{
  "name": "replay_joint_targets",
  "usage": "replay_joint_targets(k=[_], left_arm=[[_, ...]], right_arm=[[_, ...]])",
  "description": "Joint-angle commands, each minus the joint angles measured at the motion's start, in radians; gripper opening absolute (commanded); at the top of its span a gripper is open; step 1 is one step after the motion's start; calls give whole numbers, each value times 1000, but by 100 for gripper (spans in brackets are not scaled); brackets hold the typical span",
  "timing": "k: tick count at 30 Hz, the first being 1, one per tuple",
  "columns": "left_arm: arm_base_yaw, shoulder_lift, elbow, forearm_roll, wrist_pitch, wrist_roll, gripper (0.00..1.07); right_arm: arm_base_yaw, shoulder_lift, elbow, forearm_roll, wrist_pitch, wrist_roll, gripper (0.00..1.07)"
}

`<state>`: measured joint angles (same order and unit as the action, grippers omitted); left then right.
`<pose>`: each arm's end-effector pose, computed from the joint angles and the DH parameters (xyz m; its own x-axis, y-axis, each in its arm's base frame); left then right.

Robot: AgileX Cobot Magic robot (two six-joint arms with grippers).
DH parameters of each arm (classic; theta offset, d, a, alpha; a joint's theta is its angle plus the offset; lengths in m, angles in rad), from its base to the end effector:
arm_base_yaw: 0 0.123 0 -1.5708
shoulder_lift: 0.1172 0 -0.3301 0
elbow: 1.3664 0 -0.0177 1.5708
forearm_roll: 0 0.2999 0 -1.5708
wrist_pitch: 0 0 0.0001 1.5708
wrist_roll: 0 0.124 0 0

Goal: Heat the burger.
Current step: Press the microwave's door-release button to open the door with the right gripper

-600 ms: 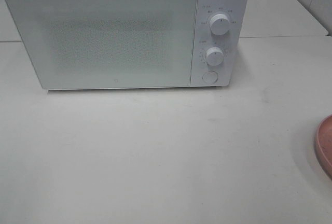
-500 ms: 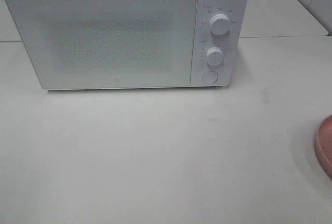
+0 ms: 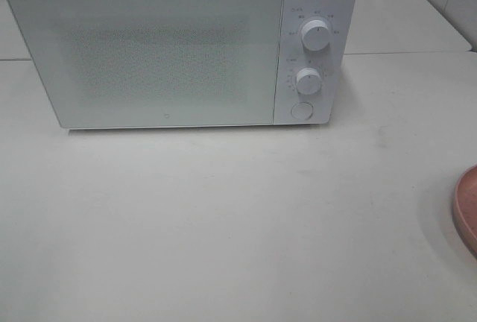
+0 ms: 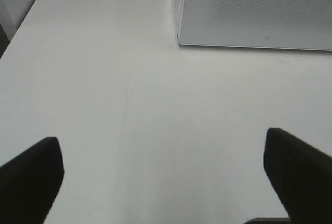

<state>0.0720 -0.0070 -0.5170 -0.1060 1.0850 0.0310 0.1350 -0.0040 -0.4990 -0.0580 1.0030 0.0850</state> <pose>0.0181 -0.0103 0.2897 -0.4532 -0.0513 -0.8900 0.0031 0.9982 -0.0591 0.0254 -0.0027 0.2922 -0.4011 -0.0003 -0.9160 -0.0686 0.9972 0.0297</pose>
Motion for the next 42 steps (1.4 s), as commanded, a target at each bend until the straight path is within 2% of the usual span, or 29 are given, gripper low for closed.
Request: replay_joint_targets(k=[1,27,42], left_arm=[[5,-22,2,-9,-16,1,101],[5,-22,2,-9,-16,1,101],[5,-22,2,-9,-16,1,101]], right_arm=[[-4,0,-23,0,-31,26,74],[-4,375,-24,-3,-327,30,74],[-4,605,-13,-3,-562,30,74]])
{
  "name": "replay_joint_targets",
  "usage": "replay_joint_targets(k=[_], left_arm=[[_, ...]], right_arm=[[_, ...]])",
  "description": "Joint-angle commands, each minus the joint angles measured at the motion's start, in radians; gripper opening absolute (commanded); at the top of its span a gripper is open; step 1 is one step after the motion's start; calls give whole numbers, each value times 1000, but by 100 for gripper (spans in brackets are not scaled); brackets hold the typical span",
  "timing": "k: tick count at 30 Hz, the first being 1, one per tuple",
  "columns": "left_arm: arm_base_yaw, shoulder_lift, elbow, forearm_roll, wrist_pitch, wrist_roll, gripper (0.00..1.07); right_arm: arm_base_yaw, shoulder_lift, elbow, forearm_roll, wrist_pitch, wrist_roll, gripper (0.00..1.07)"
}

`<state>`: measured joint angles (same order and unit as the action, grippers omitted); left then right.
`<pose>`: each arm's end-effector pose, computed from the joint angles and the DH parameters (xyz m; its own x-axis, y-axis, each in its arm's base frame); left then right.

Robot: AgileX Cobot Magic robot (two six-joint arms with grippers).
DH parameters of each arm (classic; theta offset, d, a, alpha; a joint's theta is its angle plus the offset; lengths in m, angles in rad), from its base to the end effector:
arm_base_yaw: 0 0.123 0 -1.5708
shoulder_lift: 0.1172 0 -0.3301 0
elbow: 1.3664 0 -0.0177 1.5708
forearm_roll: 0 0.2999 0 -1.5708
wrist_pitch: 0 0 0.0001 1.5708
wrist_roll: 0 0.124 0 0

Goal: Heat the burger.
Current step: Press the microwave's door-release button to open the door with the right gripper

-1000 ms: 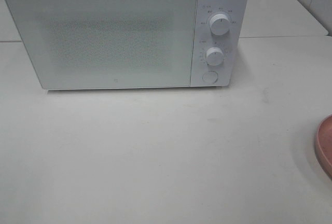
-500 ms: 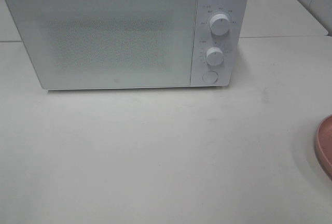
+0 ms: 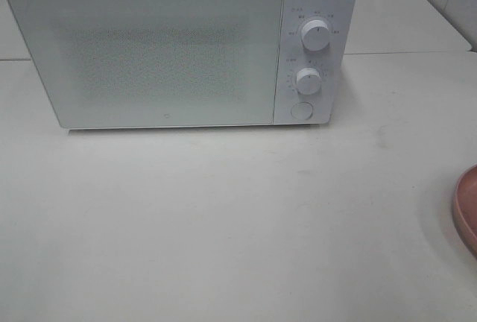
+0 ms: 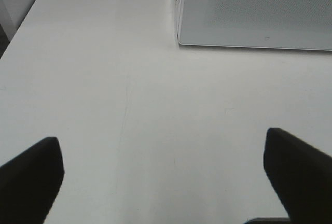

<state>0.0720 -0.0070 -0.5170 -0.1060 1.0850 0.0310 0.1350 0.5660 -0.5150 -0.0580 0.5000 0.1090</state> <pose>0.0181 -0.0103 0.2897 -0.4532 -0.0513 -0.8900 0.0031 0.9982 -0.0591 0.1530 0.0173 0.3045 -0.4483 -0.0023 -0.8939 -0.0840 0.9957 0.0395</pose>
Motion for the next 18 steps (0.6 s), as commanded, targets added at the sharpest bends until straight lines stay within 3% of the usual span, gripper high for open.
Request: replay_joint_targets(k=[1,18], left_arm=[[5,-22,2,-9,-16,1,101],[5,-22,2,-9,-16,0,101]], right_arm=[[-4,35,3,-3,-59,6,74],[-4,368,3,-3,-412,6,74]])
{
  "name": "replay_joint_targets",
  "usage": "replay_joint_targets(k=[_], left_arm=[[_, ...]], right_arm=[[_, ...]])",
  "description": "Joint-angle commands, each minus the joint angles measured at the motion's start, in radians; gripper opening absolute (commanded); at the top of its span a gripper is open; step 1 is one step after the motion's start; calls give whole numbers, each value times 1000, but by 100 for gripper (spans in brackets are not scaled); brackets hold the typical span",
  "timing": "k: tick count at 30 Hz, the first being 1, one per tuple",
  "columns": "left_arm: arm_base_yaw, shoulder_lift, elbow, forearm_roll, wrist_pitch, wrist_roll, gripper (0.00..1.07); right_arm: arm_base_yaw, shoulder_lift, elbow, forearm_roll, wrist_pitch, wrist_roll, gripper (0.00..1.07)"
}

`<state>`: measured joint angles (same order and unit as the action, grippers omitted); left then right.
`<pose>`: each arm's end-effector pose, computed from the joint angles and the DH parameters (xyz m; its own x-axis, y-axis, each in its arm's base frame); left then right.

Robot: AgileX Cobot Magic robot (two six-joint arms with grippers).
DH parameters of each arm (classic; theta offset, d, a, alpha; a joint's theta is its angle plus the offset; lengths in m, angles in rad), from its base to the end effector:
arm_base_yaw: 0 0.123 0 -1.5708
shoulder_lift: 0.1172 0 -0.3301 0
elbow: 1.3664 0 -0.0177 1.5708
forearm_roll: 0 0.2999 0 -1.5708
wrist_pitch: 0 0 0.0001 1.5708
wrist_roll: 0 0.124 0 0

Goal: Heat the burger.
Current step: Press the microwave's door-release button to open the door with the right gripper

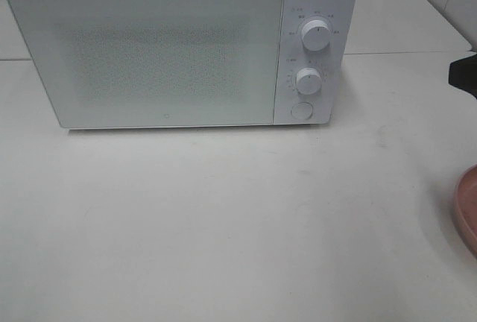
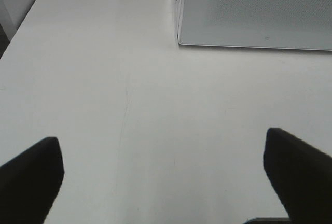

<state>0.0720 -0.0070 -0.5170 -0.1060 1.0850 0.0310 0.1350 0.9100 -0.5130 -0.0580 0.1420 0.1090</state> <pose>0.0181 -0.0103 0.2897 -0.4532 -0.0513 -0.8900 0.0031 0.9982 -0.0591 0.2298 0.0302 0.2767 -0.4384 -0.0075 -0.8988 -0.1048 0.9936 0.0428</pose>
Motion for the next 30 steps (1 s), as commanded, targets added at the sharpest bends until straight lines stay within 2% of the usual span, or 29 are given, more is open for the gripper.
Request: replay_joint_targets(k=[1,3,6,10,19,22,25,27,28,30], left_arm=[[5,-22,2,-9,-16,0,101],[5,-22,2,-9,-16,0,101],[5,-22,2,-9,-16,0,101],[5,-22,2,-9,-16,0,101],[5,-22,2,-9,-16,0,101],[5,-22,2,-9,-16,0,101],[5,-22,2,-9,-16,0,101],[5,-22,2,-9,-16,0,101],[5,-22,2,-9,-16,0,101],[5,-22,2,-9,-16,0,101]], right_arm=[[-4,24,1,-3,-54,6,74],[-4,91,1,-3,-156,6,74],[-4,110,1,-3,-185,6,74],[-4,194,3,-3,-318,6,74],[-3,293,82,24,-608,-31,74],[17,334,157,143,-754,-109,74],[32,343,169,167,-781,-134,74],[132,396,210,293,-895,-243,74],[132,396,210,293,-895,-243,74],[205,444,221,390,-966,-296,74]])
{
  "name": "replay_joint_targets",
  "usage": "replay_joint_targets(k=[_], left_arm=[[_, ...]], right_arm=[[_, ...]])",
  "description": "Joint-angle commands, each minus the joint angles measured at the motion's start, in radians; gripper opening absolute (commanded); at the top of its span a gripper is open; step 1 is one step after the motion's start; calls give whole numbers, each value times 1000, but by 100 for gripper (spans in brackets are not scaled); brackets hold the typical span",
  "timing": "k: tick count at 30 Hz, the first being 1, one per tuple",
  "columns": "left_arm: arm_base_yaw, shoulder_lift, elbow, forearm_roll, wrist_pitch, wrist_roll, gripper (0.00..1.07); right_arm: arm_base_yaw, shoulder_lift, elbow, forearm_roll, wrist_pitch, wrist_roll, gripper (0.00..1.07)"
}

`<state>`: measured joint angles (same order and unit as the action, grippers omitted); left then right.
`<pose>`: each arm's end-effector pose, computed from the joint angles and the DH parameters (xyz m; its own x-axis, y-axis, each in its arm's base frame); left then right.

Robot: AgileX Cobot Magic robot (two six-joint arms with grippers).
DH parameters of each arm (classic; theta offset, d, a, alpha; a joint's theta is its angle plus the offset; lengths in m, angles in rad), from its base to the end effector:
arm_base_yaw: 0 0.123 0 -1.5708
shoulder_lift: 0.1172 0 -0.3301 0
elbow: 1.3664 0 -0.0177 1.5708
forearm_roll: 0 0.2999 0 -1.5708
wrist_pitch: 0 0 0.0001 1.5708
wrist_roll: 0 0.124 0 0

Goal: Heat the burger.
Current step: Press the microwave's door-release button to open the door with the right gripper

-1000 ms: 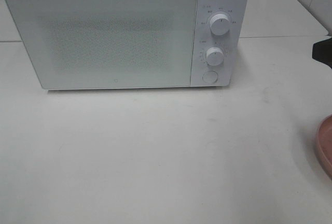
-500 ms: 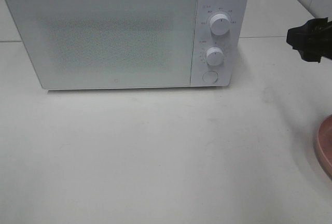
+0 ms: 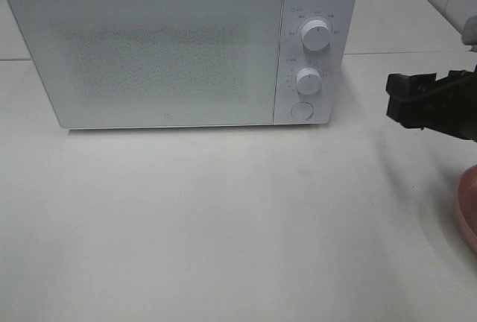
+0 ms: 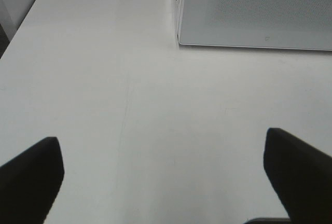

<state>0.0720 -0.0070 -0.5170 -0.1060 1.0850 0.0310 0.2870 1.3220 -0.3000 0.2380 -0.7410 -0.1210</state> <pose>0.0181 -0.0103 0.2897 -0.4532 -0.0513 -0.8900 0.0031 0.9982 -0.0591 0.2634 0.0572 0.1941 -0.2051 -0.0028 -0.9787 -0.1188 0.9927 0.0221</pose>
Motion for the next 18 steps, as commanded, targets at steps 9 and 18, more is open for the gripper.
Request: replay_joint_targets(k=[9,18], left_arm=[[5,-22,2,-9,-16,0,101],[5,-22,2,-9,-16,0,101]], right_arm=[[239,148,8,329,-271,-133,74],[442,314,5,543,-506,-132,74]])
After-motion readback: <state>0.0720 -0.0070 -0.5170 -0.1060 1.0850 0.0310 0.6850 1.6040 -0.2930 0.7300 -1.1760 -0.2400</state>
